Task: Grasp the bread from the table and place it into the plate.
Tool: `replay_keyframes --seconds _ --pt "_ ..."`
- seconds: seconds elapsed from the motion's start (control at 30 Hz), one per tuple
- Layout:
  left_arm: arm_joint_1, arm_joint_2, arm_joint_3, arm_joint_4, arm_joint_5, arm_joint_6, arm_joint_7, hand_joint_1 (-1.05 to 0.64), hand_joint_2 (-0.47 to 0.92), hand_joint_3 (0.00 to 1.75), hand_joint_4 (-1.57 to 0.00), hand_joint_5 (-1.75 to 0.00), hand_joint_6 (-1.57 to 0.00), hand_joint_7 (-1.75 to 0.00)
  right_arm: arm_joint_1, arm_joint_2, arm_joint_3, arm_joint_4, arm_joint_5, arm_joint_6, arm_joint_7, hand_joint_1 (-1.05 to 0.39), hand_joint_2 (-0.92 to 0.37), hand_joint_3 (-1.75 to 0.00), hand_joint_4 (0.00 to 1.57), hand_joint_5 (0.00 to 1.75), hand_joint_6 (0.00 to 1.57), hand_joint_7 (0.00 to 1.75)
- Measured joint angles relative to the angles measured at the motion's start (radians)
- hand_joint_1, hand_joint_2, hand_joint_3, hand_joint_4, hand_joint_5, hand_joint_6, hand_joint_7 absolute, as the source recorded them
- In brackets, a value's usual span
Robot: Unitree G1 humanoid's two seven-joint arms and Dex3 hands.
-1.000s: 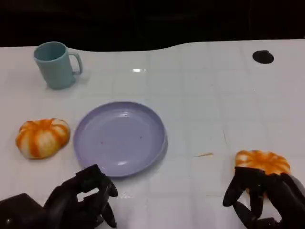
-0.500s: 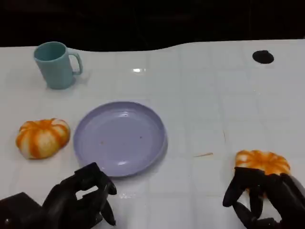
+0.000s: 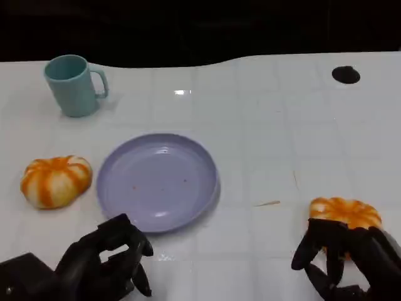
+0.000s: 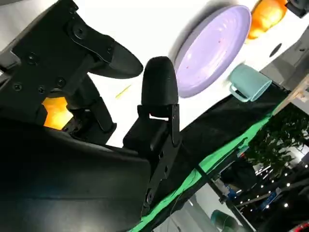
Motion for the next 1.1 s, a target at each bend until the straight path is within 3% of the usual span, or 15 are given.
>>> replay_keyframes --seconds 0.33,0.57,0.73,1.1 --pt "0.001 0.000 -0.001 -0.002 -0.002 0.002 0.000 -0.69 0.92 0.63 -0.79 -1.75 -0.61 -1.61 0.021 -0.007 -0.004 -0.105 -0.129 0.064 -0.012 -0.11 -0.28 -0.97 0.54 0.95 0.69 0.48" --pt "0.002 0.001 -0.001 -0.004 -0.001 0.003 0.000 -0.69 0.92 0.62 -0.78 -1.75 -0.61 -1.61 0.026 -0.047 -0.005 -0.176 -0.264 0.119 -0.008 -0.19 -0.53 -0.41 0.37 0.52 0.64 0.12" --pt "0.002 0.001 -0.001 -0.006 -0.001 0.004 0.000 -0.69 0.92 0.61 -0.80 -1.75 -0.63 -1.60 0.027 -0.092 -0.004 -0.226 -0.389 0.177 0.028 -0.25 -0.64 -0.11 0.28 0.46 0.57 0.01" --pt "0.002 -0.004 -0.005 -0.014 0.001 0.023 0.001 -0.69 0.92 0.62 -0.79 -1.75 -0.62 -1.61 0.022 -0.121 0.004 -0.311 -0.596 0.291 0.119 -0.31 -0.65 -0.01 0.13 0.45 0.44 0.00"
